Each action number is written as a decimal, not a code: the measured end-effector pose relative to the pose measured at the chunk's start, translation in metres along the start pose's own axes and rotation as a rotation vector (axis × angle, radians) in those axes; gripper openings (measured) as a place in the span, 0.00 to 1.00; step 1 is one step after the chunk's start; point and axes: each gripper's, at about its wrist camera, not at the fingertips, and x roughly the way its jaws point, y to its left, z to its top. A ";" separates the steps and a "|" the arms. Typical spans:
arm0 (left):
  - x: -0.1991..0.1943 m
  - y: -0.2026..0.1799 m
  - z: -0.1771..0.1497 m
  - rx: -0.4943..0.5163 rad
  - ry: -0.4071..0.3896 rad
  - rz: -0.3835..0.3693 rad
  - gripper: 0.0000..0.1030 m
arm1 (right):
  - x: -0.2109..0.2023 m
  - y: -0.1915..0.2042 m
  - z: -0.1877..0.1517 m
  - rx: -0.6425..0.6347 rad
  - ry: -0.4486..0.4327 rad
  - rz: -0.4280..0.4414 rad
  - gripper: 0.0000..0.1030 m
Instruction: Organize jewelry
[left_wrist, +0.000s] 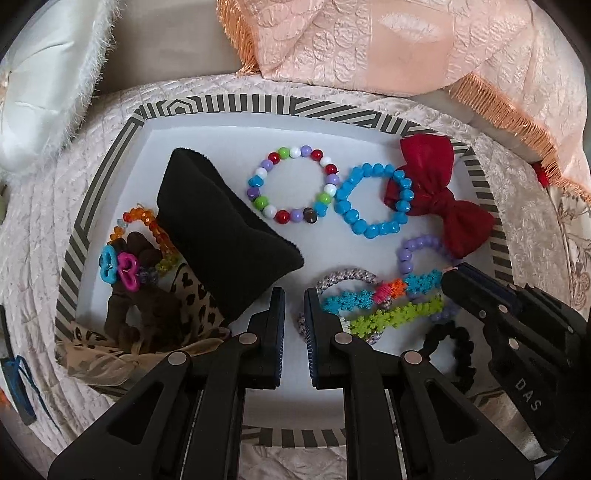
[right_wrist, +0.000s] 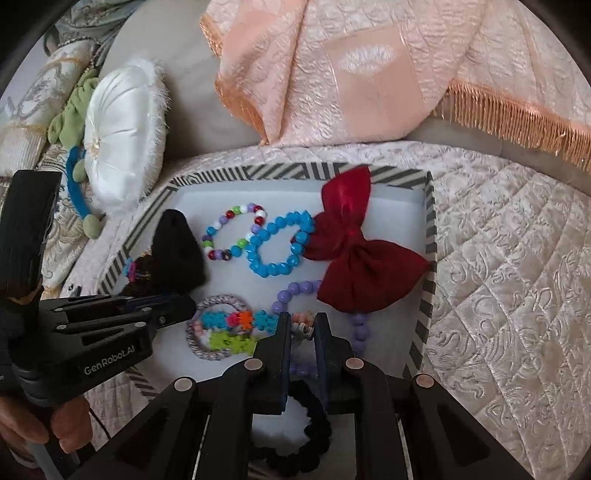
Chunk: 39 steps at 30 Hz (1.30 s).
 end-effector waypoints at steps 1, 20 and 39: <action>0.000 0.000 0.000 0.001 -0.001 0.000 0.09 | 0.001 -0.001 0.000 0.006 0.003 -0.004 0.11; -0.046 -0.002 -0.028 -0.012 -0.095 0.026 0.23 | -0.049 0.015 -0.017 0.021 -0.100 -0.046 0.29; -0.110 -0.001 -0.073 -0.023 -0.259 0.071 0.41 | -0.103 0.069 -0.047 -0.008 -0.245 -0.134 0.36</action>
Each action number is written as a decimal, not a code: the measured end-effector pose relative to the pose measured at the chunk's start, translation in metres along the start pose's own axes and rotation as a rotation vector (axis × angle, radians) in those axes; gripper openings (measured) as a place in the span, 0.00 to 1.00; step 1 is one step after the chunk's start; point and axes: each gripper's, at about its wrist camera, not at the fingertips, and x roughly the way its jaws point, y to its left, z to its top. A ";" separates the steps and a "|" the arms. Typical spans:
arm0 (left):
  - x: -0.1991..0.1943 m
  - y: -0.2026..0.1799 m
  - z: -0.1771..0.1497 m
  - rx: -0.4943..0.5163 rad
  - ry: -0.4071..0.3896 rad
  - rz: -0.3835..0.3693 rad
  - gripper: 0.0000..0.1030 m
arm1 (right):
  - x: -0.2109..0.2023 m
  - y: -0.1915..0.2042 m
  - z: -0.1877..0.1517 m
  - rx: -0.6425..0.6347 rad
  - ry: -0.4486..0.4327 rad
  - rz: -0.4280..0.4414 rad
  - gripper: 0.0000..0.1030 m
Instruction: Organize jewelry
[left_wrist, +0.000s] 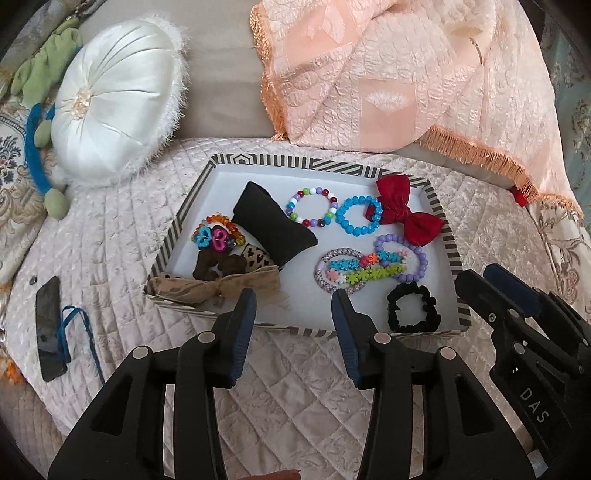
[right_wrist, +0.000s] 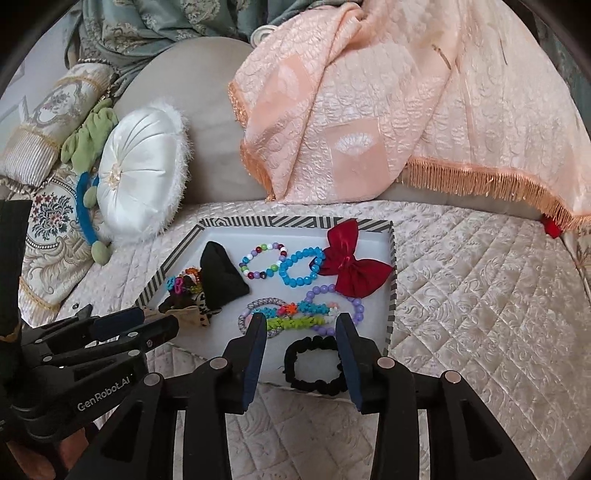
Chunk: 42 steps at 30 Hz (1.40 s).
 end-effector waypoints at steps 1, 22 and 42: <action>-0.002 0.001 -0.001 -0.002 -0.003 0.001 0.41 | -0.001 0.001 0.000 -0.001 -0.001 -0.002 0.36; -0.029 0.003 -0.007 -0.006 -0.045 0.023 0.41 | -0.019 0.013 -0.004 -0.013 -0.007 -0.006 0.40; -0.027 0.004 -0.009 -0.003 -0.040 0.038 0.41 | -0.017 0.013 -0.008 -0.014 0.009 -0.002 0.42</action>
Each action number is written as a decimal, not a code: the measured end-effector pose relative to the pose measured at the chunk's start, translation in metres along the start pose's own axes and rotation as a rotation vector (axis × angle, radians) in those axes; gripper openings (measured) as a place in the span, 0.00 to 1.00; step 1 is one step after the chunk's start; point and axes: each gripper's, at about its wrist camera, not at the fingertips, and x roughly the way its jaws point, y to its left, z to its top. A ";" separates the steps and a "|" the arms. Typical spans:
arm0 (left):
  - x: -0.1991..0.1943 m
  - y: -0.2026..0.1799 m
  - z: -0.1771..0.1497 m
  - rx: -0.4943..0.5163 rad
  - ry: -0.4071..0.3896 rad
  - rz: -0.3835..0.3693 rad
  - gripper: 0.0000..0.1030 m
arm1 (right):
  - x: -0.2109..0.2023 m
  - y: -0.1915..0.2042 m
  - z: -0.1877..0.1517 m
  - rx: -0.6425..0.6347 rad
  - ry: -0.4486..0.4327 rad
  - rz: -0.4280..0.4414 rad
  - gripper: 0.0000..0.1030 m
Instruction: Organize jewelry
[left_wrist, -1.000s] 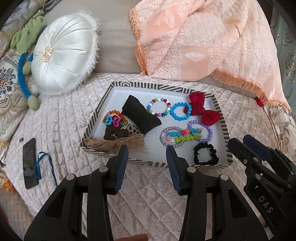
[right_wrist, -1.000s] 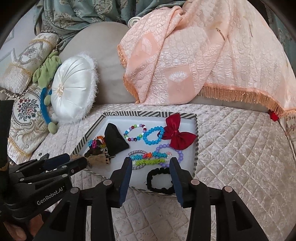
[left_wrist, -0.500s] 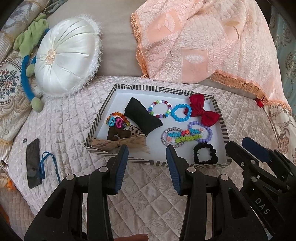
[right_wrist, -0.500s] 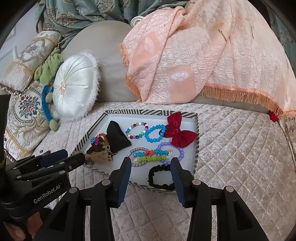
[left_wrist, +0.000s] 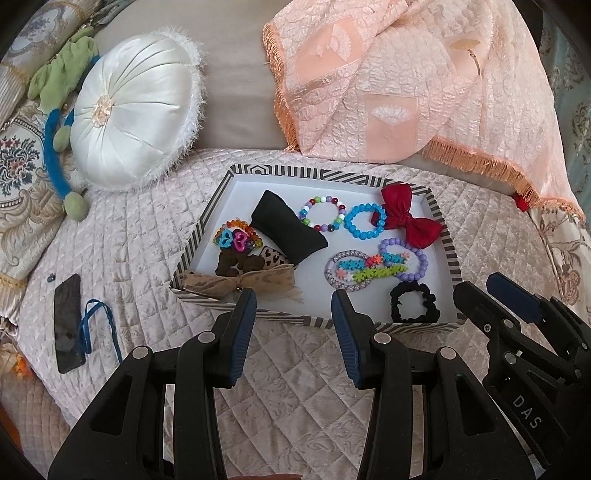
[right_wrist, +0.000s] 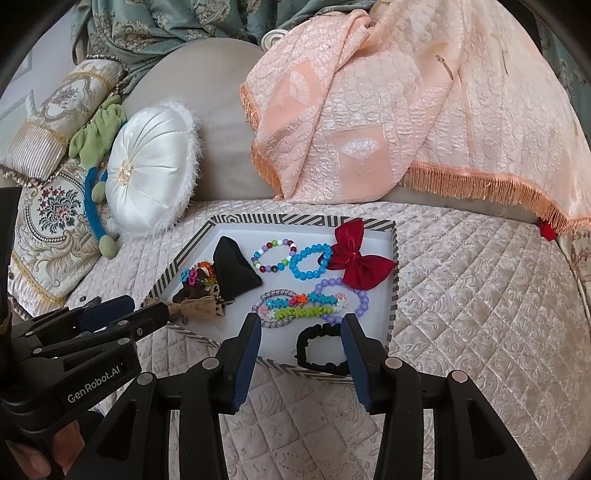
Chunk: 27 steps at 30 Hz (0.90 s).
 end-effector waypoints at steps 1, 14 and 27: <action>0.000 0.000 0.000 0.001 0.000 0.001 0.41 | 0.000 0.000 0.000 0.000 0.000 0.000 0.42; 0.003 -0.001 -0.002 0.002 0.006 0.006 0.41 | 0.002 0.001 -0.001 -0.002 0.010 -0.001 0.42; 0.007 -0.002 -0.004 0.008 0.004 0.004 0.41 | 0.008 0.000 -0.004 -0.008 0.025 0.002 0.42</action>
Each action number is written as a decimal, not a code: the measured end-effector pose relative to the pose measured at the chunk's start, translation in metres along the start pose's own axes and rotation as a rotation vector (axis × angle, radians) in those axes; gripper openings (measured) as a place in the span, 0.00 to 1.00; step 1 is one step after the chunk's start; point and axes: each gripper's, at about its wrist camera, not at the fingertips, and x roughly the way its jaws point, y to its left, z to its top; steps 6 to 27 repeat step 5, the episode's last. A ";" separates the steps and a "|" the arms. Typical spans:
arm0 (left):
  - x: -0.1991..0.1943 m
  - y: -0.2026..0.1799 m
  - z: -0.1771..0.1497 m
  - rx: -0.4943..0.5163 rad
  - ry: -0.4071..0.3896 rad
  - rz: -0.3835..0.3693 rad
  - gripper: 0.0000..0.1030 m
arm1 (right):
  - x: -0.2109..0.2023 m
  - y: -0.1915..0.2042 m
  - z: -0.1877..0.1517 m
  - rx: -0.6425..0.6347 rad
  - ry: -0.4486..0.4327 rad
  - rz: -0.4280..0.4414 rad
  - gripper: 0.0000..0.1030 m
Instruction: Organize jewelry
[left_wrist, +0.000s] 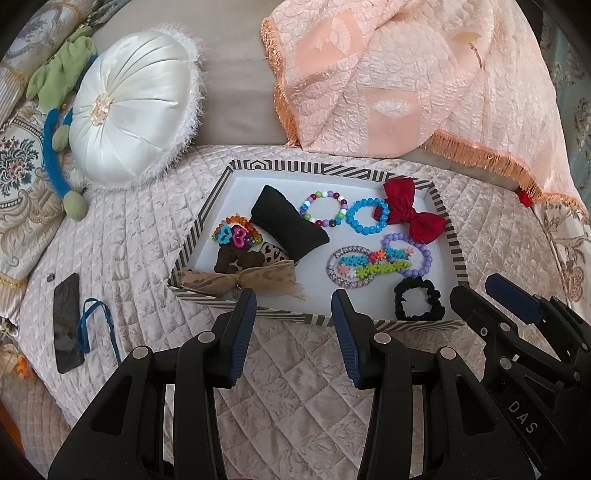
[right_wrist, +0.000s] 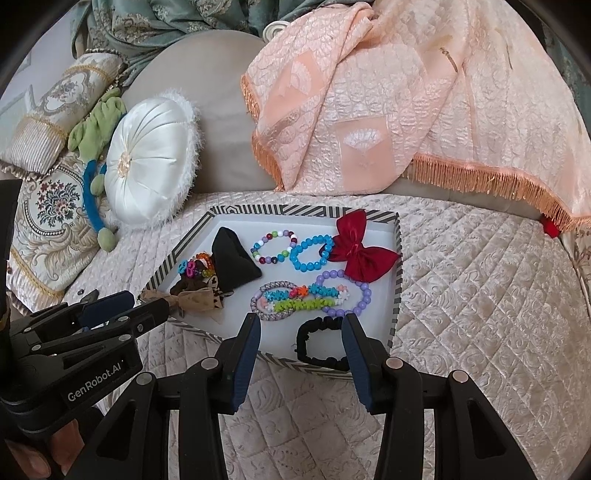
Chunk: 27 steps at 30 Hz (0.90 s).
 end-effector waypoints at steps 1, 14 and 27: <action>0.001 0.000 -0.001 -0.001 -0.001 -0.003 0.41 | 0.001 -0.001 -0.001 0.001 0.002 0.001 0.42; 0.003 0.000 -0.002 0.000 0.004 0.001 0.41 | 0.003 -0.009 -0.001 0.010 0.009 0.001 0.42; 0.003 0.000 -0.002 0.000 0.004 0.001 0.41 | 0.003 -0.009 -0.001 0.010 0.009 0.001 0.42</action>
